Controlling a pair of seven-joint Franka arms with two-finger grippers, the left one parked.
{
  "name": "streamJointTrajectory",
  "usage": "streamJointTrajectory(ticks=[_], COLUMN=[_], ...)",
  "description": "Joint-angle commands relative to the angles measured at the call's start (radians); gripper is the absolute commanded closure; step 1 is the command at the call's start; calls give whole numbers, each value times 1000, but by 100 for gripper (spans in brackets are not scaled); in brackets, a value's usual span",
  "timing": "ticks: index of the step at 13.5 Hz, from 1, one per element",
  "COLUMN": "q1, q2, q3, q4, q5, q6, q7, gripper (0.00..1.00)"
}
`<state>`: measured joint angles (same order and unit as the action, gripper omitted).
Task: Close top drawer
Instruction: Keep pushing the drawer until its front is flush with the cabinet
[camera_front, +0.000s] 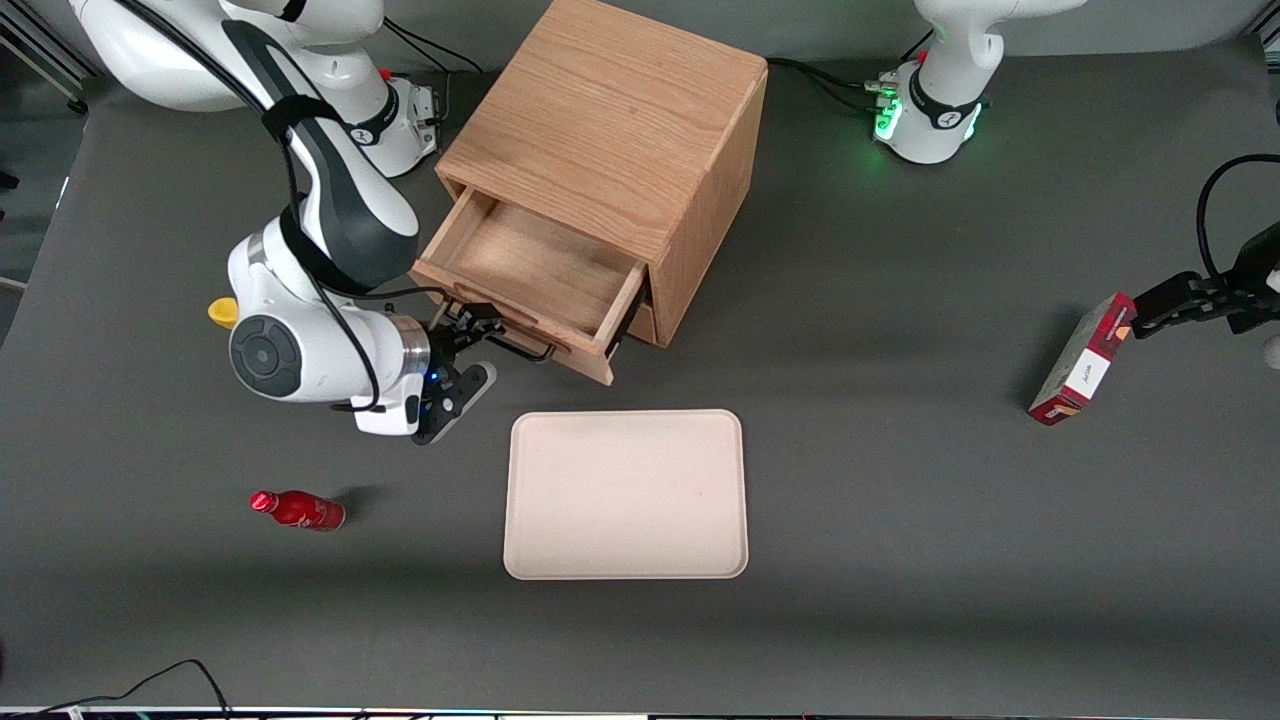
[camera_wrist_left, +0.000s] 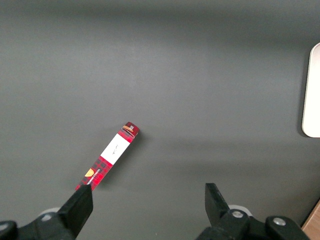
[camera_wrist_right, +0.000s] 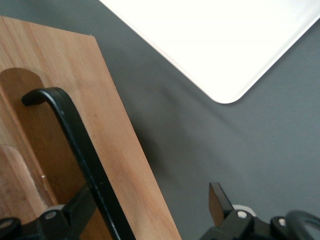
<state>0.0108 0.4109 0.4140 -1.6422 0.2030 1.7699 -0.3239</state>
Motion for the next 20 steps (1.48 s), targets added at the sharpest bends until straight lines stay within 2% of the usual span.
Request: streamJointTrajectory(ticks=[1,9,14,20], q1=[-5,-3,-5,-5], q2=[-99,-254,-274,-290], q3=[-1,35,100,105], q4=[-128,-306,-347,-358], q5=[42,171,173,204], q6=[40,86,128,128], q7=[14,26,109,129], gripper=[0,0,0,0])
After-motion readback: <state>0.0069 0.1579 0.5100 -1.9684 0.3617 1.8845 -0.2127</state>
